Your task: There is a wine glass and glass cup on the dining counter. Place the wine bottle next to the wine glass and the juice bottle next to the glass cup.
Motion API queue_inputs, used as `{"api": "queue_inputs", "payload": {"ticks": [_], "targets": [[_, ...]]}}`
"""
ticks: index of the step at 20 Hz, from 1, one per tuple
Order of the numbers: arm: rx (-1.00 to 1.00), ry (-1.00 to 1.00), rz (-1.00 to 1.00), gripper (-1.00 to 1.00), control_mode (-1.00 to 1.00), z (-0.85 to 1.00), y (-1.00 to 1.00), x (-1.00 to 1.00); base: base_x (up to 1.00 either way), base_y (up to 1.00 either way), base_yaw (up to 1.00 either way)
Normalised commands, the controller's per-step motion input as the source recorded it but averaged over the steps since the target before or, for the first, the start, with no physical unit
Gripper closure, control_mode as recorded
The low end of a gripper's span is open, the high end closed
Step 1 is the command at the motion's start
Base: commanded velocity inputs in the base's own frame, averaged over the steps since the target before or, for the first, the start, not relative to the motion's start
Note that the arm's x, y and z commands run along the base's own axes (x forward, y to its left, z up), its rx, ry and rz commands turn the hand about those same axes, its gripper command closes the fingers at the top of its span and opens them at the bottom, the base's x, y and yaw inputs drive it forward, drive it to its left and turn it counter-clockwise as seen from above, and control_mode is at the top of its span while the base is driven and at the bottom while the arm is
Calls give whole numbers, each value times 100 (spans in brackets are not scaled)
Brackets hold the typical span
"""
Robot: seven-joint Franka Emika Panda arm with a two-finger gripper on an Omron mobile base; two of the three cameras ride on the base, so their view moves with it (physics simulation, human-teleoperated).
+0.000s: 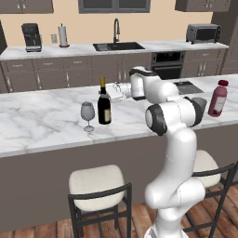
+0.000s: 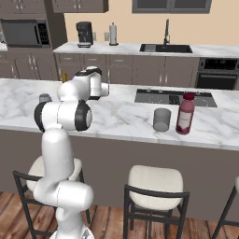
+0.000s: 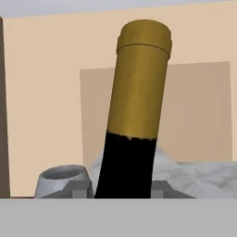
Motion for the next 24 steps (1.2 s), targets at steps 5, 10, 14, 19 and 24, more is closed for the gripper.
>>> {"api": "queue_inputs", "payload": {"ticks": [5, 10, 14, 19, 24], "targets": [[0, 2, -7, 100, -100, 0, 7, -21, 0, 0, 0], [0, 0, -4, 100, -100, 0, 1, -17, 0, 0, 0], [0, 0, -3, 100, -100, -3, 1, -8, 0, 0, 0], [0, -2, -1, 100, -100, -15, 0, 0, 0, 0, 0], [0, -12, 0, 100, -100, -17, 0, -1, 0, 0, 0]]}}
